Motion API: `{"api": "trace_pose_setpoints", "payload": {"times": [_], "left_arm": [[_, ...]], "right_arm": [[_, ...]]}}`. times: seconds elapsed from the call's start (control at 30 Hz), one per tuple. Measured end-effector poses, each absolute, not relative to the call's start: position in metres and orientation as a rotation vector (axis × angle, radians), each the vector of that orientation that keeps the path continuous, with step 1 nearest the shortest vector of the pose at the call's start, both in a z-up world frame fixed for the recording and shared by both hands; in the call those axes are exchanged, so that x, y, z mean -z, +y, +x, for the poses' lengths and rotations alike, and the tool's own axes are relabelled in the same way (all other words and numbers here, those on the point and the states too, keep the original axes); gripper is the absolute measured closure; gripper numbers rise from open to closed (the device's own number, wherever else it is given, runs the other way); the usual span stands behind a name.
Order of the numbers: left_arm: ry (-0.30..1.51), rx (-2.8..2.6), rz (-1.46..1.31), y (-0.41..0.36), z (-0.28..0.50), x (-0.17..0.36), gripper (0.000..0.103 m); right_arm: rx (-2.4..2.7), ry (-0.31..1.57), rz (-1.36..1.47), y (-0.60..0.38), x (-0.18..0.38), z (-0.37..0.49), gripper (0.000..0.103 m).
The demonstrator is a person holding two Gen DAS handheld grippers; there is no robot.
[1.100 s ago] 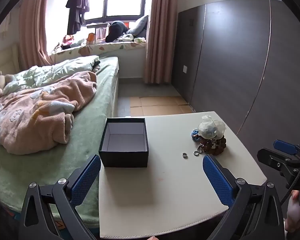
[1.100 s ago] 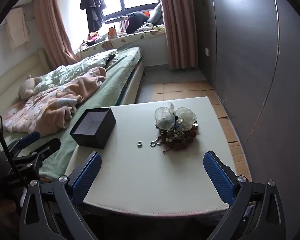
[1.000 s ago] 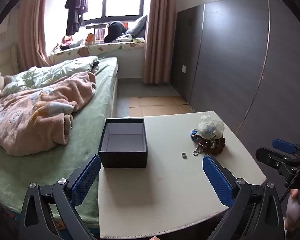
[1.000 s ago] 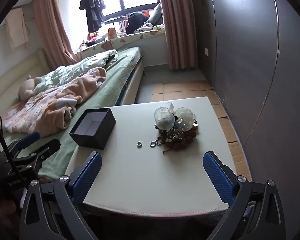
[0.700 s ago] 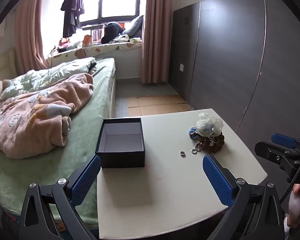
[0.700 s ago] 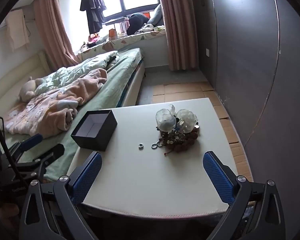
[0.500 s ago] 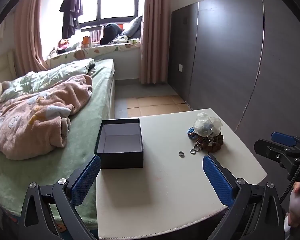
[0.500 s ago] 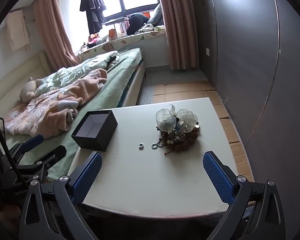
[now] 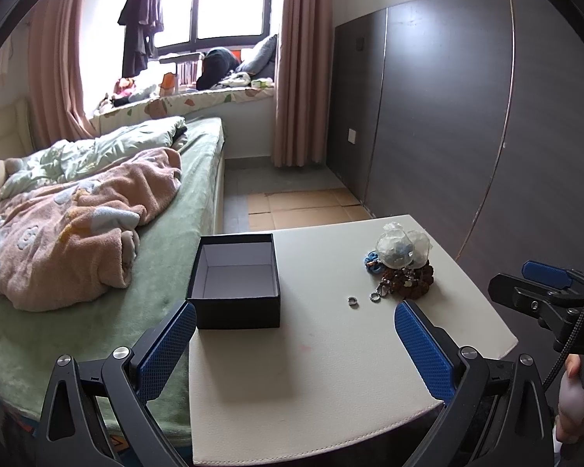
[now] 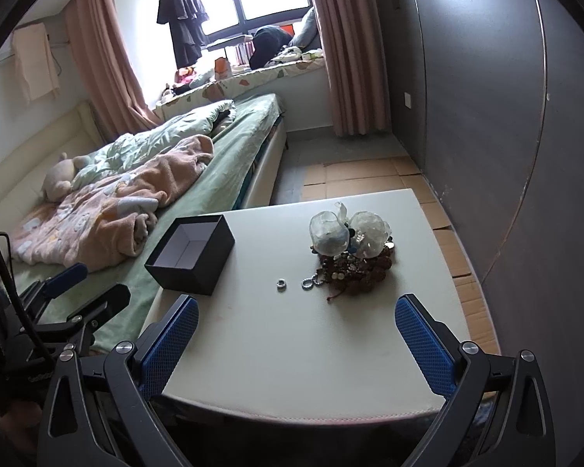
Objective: Organize jewelry
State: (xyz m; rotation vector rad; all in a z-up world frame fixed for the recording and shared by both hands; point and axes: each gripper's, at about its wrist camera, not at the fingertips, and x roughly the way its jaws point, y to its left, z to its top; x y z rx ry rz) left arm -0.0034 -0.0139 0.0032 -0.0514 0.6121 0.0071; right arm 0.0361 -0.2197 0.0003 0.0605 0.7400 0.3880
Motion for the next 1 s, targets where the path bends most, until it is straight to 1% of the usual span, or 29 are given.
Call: {"api": "trace_pose_setpoints", "payload": {"times": [1.0], "left_arm": [[0.597,-0.016,-0.052,-0.0143,-0.0042,-0.0031,0.001]], "right_arm": [[-0.378,0.726,0.065,-0.2263,-0.0039,0.038,0.001]]}}
